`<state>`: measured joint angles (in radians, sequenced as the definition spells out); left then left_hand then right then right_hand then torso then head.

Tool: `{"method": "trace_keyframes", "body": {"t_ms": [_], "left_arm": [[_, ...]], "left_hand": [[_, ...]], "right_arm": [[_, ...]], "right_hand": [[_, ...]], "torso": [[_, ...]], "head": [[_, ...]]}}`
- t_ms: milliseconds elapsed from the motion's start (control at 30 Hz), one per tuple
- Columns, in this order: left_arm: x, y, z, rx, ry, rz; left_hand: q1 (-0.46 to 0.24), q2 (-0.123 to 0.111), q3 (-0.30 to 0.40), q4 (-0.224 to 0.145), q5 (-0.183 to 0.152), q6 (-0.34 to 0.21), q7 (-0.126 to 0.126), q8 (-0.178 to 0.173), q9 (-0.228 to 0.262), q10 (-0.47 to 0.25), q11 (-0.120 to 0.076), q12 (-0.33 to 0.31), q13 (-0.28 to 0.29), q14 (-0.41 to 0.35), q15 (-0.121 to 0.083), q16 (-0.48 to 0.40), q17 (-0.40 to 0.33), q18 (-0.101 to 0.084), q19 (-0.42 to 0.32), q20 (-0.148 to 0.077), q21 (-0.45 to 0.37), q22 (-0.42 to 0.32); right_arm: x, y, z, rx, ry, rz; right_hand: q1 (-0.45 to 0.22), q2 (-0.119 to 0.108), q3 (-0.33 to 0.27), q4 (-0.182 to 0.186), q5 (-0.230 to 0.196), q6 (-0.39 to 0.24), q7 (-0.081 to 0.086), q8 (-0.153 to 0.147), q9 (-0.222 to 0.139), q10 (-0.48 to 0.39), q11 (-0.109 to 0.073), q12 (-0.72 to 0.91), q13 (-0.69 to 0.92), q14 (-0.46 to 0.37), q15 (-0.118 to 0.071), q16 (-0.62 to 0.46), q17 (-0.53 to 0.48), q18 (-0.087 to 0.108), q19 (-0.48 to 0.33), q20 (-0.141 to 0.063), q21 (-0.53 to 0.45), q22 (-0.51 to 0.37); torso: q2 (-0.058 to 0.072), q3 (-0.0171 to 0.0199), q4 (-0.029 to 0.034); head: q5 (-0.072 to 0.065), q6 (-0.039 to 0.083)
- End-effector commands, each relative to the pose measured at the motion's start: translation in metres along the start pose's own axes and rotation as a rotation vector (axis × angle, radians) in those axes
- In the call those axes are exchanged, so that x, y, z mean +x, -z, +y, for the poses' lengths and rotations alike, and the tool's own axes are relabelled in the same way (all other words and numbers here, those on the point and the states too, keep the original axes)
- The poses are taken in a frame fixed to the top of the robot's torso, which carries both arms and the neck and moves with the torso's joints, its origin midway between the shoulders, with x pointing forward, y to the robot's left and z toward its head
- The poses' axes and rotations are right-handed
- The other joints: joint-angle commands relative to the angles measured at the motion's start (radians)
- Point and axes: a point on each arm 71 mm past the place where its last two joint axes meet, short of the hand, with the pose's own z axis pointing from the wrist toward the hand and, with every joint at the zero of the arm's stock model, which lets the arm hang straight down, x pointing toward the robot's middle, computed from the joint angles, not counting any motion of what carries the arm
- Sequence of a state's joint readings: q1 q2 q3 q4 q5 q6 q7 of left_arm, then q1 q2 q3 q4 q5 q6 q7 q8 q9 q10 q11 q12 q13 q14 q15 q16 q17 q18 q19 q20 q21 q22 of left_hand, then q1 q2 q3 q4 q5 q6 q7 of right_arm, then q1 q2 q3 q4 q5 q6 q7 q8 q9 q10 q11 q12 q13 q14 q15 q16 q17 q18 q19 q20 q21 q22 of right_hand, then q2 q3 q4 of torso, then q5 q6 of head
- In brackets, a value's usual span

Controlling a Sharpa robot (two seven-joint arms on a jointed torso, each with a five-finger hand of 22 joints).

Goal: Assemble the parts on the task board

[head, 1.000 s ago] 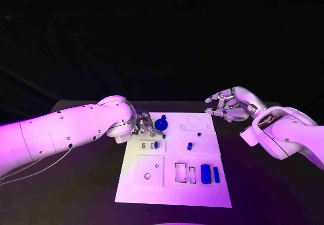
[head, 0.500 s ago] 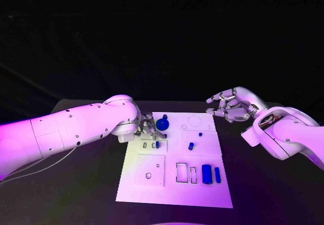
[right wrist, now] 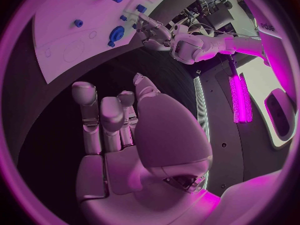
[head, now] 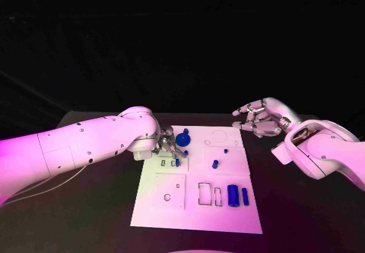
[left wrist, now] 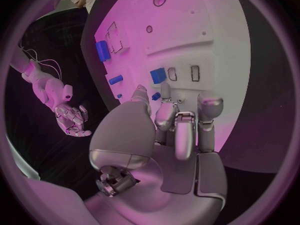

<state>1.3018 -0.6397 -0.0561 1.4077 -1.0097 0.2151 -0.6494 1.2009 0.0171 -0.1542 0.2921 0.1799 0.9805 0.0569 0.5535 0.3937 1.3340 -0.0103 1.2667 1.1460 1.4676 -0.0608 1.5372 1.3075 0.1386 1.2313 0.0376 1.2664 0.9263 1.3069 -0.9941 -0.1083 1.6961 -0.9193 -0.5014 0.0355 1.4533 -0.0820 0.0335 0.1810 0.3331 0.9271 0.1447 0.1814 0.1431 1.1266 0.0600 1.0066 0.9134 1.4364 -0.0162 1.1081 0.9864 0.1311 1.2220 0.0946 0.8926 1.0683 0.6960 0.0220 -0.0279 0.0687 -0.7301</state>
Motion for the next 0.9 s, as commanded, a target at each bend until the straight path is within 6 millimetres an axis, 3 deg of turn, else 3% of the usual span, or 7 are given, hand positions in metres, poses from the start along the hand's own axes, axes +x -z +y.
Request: {"method": "trace_keyframes", "body": {"t_ms": [33, 900], "left_arm": [[0.0025, -0.001, -0.0009, -0.004, -0.02, 0.034], [0.0057, -0.0022, -0.0034, -0.004, -0.045, 0.065]], "left_hand": [[-0.003, 0.002, -0.005, 0.0, -0.001, -0.007, 0.002, 0.006, 0.001, -0.006, 0.0, -0.001, 0.001, 0.088, -0.007, 0.0, 0.214, -0.016, 0.009, -0.001, 0.004, 0.001], [0.015, 0.016, -0.004, -0.003, 0.0, -0.02, 0.003, 0.017, 0.018, -0.009, 0.0, -0.001, 0.0, 0.087, -0.006, -0.002, 0.211, -0.017, 0.008, 0.001, 0.013, 0.011]], "right_arm": [[0.0014, -0.0002, -0.0001, -0.001, 0.01, 0.017], [0.0033, -0.0009, -0.0019, 0.006, 0.013, 0.027]], "right_hand": [[-0.004, -0.002, 0.005, 0.002, 0.004, 0.006, 0.003, 0.004, -0.002, -0.006, 0.0, -0.005, -0.001, 0.007, 0.0, -0.006, -0.002, 0.011, -0.001, -0.003, -0.006, -0.001], [-0.005, -0.002, 0.005, 0.003, 0.006, 0.006, 0.003, 0.005, -0.002, -0.005, 0.0, -0.005, -0.001, 0.007, 0.0, -0.006, -0.001, 0.011, 0.001, -0.003, -0.005, 0.0]], "torso": [[0.0, 0.0006, -0.0007], [0.0, 0.0013, 0.0005]], "head": [[0.002, -0.002], [0.002, -0.002]]}}
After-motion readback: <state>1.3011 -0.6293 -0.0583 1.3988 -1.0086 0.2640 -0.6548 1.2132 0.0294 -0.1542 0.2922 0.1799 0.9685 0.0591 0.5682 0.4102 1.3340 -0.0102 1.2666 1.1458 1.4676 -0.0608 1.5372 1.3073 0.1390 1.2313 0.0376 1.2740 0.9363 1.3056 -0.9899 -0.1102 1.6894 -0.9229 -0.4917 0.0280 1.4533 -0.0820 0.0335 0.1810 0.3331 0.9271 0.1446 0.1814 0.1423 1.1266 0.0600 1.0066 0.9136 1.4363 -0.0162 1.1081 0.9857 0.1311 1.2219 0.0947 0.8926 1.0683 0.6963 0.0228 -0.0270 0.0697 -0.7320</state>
